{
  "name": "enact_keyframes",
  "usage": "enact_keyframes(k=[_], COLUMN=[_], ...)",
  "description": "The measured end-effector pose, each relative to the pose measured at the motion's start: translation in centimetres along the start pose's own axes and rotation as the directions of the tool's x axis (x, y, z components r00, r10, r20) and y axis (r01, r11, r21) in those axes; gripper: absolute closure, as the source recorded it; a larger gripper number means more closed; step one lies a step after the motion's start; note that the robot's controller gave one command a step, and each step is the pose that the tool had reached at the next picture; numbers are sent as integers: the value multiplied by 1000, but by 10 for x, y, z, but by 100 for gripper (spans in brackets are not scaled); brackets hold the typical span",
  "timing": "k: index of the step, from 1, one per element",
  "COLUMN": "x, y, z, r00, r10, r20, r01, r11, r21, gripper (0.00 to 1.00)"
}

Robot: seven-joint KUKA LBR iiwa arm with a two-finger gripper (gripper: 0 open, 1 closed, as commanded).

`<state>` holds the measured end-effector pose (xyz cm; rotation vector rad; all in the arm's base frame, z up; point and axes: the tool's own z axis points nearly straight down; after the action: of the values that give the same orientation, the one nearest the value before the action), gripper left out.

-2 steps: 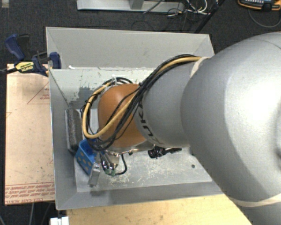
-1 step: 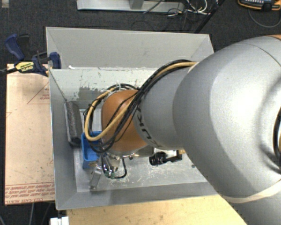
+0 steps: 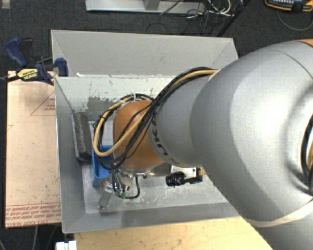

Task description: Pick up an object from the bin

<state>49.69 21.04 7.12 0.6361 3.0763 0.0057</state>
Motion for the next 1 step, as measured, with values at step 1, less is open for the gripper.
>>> enact_keyframes(k=[1], x=[0], y=[1], z=[-1], r00=[999], r10=[-50], r20=[-1], r01=[50], r11=[999], r21=[2], gripper=[0])
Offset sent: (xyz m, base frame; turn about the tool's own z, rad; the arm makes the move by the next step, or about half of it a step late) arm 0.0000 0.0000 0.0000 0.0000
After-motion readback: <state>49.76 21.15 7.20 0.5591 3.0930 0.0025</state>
